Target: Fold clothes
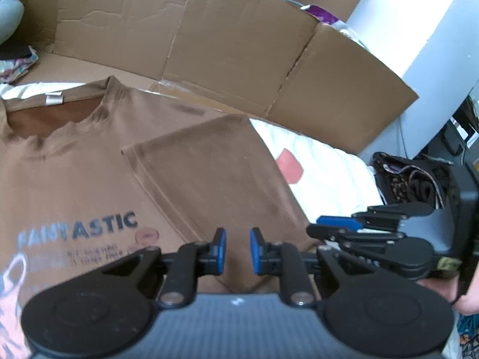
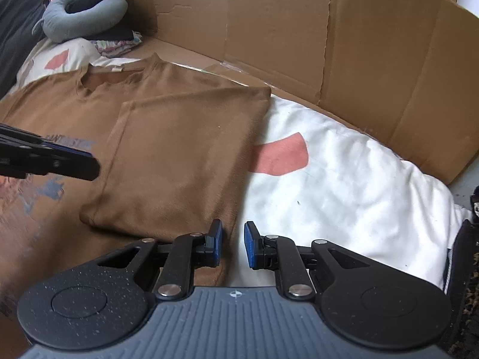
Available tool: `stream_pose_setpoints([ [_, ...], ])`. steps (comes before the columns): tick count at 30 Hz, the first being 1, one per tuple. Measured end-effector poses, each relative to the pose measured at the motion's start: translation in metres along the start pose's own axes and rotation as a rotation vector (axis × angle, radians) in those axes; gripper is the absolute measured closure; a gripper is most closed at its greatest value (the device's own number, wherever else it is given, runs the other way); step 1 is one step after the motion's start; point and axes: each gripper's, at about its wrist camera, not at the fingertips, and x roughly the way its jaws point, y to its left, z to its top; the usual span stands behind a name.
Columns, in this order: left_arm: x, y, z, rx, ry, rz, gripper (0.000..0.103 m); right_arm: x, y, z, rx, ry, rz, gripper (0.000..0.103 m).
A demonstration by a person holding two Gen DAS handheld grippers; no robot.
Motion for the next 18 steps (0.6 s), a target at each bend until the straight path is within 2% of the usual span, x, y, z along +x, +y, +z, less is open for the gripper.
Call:
stream_pose_setpoints([
  [6, -0.026, -0.002, -0.006, 0.005, 0.002, 0.055, 0.086, -0.013, 0.004, 0.001, 0.029, -0.03, 0.033, 0.08],
  [11, -0.06, 0.003, 0.003, -0.016, -0.005, 0.123, 0.085, 0.004, 0.007, -0.002, 0.025, 0.038, 0.027, 0.08],
  [15, -0.087, 0.007, -0.005, -0.016, -0.036, 0.155, 0.077, 0.005, 0.005, -0.008, 0.031, 0.021, 0.017, 0.078],
  [18, -0.098, 0.014, -0.015, -0.013, -0.028, 0.189, 0.077, 0.003, 0.0, -0.01, 0.06, 0.023, 0.009, 0.078],
])
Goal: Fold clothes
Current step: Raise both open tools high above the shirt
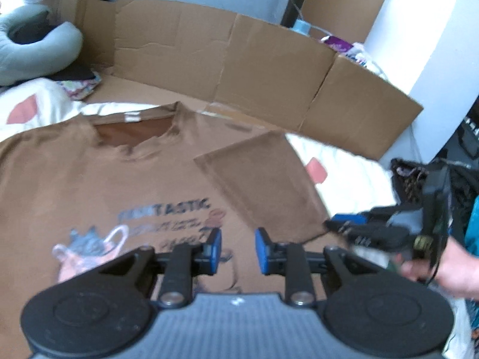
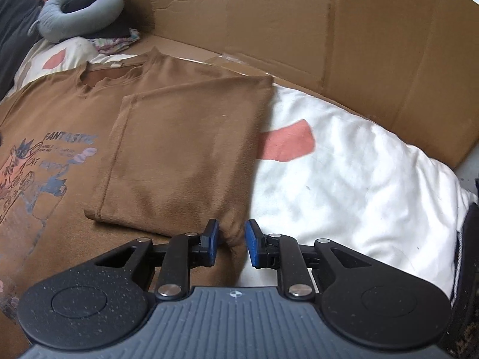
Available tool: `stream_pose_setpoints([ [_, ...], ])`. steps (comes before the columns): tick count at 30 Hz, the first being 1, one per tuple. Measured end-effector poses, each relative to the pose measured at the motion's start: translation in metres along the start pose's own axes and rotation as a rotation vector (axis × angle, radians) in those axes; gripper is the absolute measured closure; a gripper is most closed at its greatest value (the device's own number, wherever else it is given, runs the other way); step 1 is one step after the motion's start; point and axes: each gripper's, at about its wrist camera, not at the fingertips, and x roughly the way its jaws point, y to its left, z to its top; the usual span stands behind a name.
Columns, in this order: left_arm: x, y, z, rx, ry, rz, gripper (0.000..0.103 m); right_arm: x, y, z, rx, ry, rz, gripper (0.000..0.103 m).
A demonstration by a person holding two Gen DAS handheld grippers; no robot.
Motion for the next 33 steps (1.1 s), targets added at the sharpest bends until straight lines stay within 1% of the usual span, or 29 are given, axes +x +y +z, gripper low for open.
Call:
stream_pose_setpoints([
  [3, -0.013, 0.015, -0.007, -0.056, 0.005, 0.035, 0.077, -0.002, -0.004, -0.001, 0.022, 0.001, -0.01, 0.078],
  [5, -0.023, 0.023, -0.01, -0.074, -0.001, 0.057, 0.077, -0.004, -0.004, -0.001, 0.034, -0.001, -0.016, 0.078],
  [9, -0.05, 0.037, -0.009, -0.09, -0.014, 0.098, 0.076, -0.019, -0.011, 0.001, 0.116, -0.02, 0.017, 0.078],
  [12, -0.07, 0.044, -0.004, -0.091, -0.016, 0.125, 0.07, -0.036, -0.01, 0.005, 0.128, -0.025, 0.01, 0.078],
  [14, -0.085, 0.046, 0.002, -0.084, -0.018, 0.146, 0.067, -0.049, -0.007, 0.011, 0.139, -0.023, 0.016, 0.076],
  [17, -0.113, 0.046, 0.013, -0.087, -0.026, 0.165, 0.056, -0.076, -0.003, 0.022, 0.174, -0.016, 0.031, 0.074],
  [18, -0.123, 0.046, 0.017, -0.088, -0.033, 0.17, 0.049, -0.085, -0.001, 0.026, 0.185, -0.015, 0.035, 0.073],
  [20, -0.144, 0.045, 0.027, -0.09, -0.049, 0.183, 0.044, -0.105, 0.004, 0.033, 0.187, -0.017, 0.036, 0.056],
  [22, -0.164, 0.043, 0.04, -0.092, -0.057, 0.194, 0.033, -0.129, 0.01, 0.042, 0.192, -0.012, 0.052, 0.05],
  [24, -0.184, 0.042, 0.054, -0.089, -0.048, 0.2, 0.025, -0.153, 0.013, 0.052, 0.223, 0.009, 0.075, 0.046],
  [27, -0.213, 0.043, 0.078, -0.106, -0.027, 0.189, 0.025, -0.19, 0.016, 0.066, 0.283, 0.017, 0.109, 0.04],
  [30, -0.244, 0.045, 0.098, -0.135, -0.015, 0.182, 0.024, -0.228, 0.026, 0.079, 0.267, 0.002, 0.096, 0.034],
  [33, -0.277, 0.041, 0.112, -0.142, -0.027, 0.189, 0.02, -0.265, 0.033, 0.09, 0.262, -0.014, 0.086, 0.026],
])
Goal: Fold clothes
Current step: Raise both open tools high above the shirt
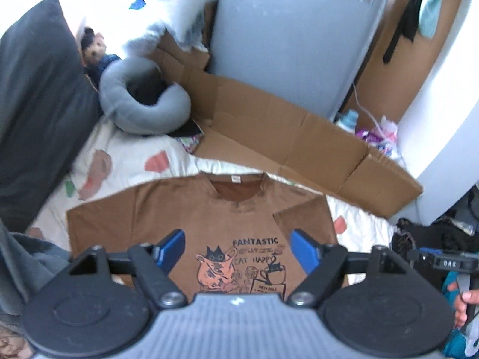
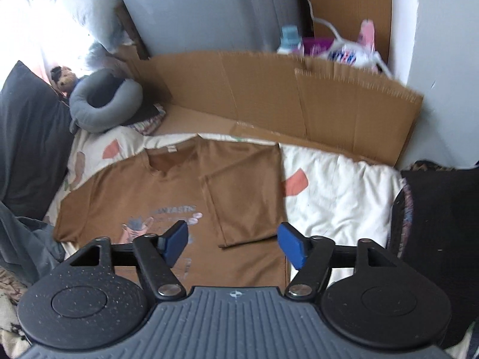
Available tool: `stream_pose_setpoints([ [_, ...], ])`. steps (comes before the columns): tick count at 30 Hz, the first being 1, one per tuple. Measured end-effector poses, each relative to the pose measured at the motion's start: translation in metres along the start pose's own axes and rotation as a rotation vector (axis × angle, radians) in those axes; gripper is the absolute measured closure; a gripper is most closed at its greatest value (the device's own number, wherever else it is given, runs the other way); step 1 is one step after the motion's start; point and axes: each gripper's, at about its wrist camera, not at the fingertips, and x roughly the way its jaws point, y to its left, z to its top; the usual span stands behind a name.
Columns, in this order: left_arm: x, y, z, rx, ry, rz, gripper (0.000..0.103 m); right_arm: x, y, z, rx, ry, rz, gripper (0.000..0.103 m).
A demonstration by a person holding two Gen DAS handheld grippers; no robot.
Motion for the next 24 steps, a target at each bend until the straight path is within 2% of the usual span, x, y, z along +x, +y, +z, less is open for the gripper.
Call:
stream_pose_setpoints([
  [4, -0.041, 0.002, 0.011, 0.001, -0.015, 0.016, 0.016, -0.045, 0.014, 0.013, 0.002, -0.017, -0.003, 0.019],
  [8, -0.072, -0.002, 0.017, 0.044, 0.035, 0.047, 0.015, -0.094, 0.026, 0.023, 0.005, -0.046, -0.015, 0.015],
  [11, -0.098, -0.007, 0.016, 0.09, 0.058, 0.045, 0.015, -0.13, 0.036, 0.028, -0.01, -0.057, -0.027, 0.014],
  [17, -0.146, -0.026, 0.007, 0.147, 0.046, 0.041, 0.011, -0.199, 0.049, 0.03, -0.028, -0.097, -0.011, 0.008],
  [24, -0.18, -0.033, -0.002, 0.141, 0.031, 0.037, 0.008, -0.247, 0.05, 0.025, -0.032, -0.122, 0.008, 0.007],
])
